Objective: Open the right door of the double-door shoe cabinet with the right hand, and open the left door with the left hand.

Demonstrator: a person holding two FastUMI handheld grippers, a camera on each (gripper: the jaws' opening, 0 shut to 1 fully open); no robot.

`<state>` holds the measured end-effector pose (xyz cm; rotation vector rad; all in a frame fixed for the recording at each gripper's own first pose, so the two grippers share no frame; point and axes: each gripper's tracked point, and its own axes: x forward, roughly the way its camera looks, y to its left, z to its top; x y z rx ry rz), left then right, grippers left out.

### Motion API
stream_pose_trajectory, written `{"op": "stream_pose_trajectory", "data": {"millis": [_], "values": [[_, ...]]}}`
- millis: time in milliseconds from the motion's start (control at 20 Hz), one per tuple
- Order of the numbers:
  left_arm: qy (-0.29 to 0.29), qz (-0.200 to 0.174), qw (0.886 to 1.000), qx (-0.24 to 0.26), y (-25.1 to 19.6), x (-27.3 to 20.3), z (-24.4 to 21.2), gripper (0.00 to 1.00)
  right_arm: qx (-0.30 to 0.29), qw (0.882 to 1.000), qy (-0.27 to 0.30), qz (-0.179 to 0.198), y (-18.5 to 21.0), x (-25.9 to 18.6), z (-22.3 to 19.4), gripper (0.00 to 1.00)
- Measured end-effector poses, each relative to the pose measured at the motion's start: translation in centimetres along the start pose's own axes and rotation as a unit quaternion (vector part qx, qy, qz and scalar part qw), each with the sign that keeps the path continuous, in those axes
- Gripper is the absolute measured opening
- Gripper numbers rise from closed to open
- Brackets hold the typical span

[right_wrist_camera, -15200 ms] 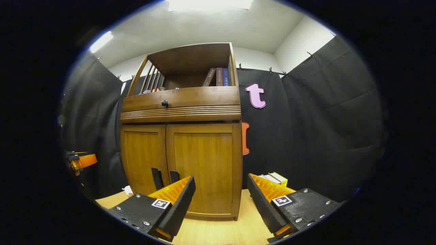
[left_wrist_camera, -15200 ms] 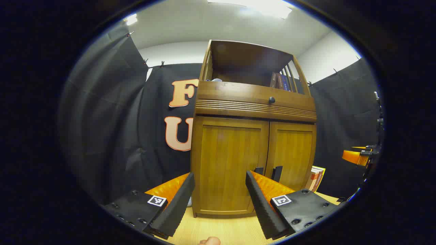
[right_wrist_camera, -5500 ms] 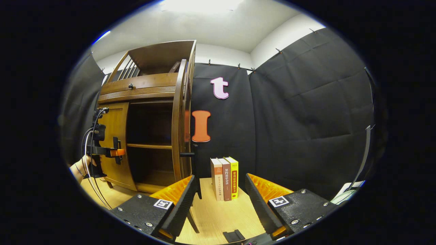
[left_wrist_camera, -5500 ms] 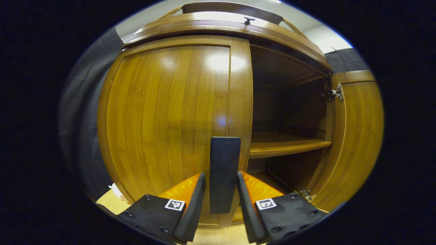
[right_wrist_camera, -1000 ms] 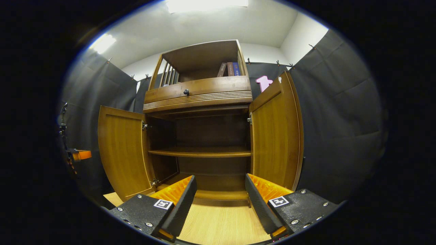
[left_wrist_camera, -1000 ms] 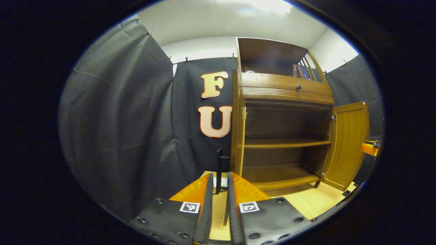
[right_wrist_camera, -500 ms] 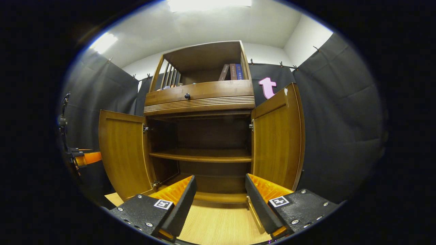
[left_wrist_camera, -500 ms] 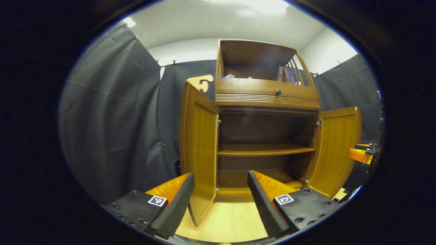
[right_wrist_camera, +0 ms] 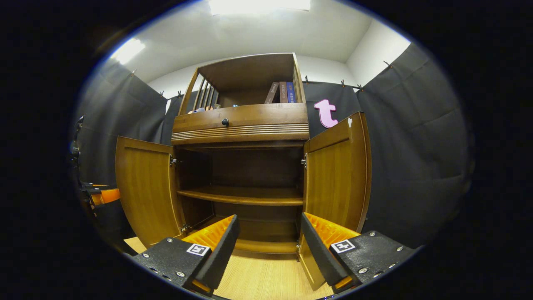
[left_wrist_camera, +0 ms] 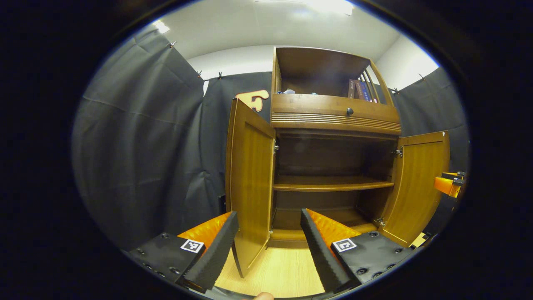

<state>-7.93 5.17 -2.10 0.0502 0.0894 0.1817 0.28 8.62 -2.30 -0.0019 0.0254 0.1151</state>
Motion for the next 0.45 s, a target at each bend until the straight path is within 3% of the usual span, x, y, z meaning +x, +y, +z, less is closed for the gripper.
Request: {"op": "stream_pose_trajectory", "data": {"millis": [450], "values": [[0.001,0.017,1.0,0.008,0.0,2.8,-0.7,0.99,-0.008,1.0,-0.012,-0.003,0.5,1.3,0.8,0.91]]}}
